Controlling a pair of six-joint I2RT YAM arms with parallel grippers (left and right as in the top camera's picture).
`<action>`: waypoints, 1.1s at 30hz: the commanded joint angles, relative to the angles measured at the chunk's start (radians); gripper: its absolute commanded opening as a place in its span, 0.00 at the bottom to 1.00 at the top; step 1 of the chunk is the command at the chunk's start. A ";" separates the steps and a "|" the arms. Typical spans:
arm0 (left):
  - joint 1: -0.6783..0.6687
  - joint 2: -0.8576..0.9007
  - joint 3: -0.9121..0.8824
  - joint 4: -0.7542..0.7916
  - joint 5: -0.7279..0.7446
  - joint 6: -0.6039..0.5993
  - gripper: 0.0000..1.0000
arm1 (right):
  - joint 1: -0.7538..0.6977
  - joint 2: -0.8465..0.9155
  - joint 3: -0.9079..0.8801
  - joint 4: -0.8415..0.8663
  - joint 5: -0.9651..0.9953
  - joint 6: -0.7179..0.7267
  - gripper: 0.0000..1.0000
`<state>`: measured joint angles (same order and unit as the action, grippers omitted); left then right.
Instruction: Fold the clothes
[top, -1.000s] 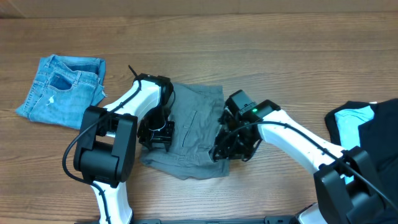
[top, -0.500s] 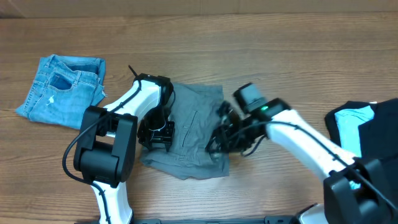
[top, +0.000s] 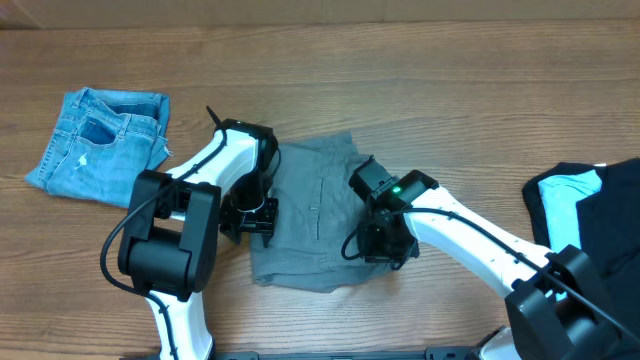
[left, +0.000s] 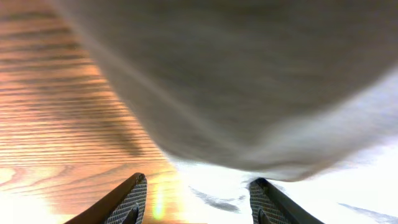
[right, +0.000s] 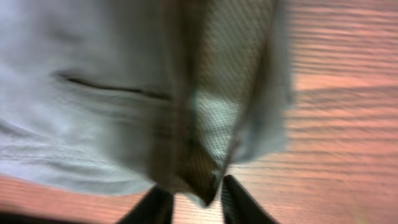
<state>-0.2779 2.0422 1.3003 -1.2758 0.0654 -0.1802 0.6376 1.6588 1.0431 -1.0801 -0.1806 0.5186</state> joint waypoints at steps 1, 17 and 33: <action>0.017 -0.010 -0.007 -0.003 -0.032 0.002 0.53 | -0.001 -0.001 0.005 -0.035 -0.006 -0.039 0.52; 0.016 -0.079 0.291 0.215 0.034 0.144 0.33 | -0.267 -0.079 0.006 0.516 -0.105 -0.175 0.55; 0.055 -0.050 0.126 0.391 -0.024 0.260 0.09 | -0.341 0.074 0.015 0.643 -0.121 -0.178 0.04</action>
<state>-0.2588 1.9823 1.4437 -0.8864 0.1131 0.0536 0.3420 1.7718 1.0523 -0.4274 -0.3115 0.3473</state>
